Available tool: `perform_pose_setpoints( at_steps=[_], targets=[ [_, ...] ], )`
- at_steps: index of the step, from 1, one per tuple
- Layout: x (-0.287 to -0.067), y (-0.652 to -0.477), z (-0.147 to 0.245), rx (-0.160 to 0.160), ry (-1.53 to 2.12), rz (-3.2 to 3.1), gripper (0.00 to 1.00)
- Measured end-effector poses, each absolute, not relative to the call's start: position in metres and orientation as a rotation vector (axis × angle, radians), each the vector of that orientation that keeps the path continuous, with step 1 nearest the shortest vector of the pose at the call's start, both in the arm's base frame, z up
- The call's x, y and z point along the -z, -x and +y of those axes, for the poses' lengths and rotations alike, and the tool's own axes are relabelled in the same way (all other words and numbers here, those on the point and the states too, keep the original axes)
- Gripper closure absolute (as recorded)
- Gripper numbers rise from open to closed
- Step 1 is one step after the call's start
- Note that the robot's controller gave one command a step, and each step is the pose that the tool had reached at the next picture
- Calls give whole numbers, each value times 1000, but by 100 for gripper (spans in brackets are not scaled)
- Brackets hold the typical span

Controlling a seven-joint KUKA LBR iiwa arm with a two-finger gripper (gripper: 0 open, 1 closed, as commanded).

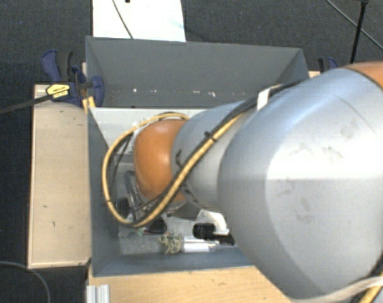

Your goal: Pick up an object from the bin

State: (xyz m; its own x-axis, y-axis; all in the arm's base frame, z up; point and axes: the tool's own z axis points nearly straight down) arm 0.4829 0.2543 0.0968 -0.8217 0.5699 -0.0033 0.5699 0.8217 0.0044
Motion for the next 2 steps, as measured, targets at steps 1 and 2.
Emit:
perform_pose_setpoints(
  at_steps=[1,2],
  targets=[
    [-105,-484,254,-6,-936,2993,100],
    [-199,-485,255,-8,-930,2995,100]
  ],
)
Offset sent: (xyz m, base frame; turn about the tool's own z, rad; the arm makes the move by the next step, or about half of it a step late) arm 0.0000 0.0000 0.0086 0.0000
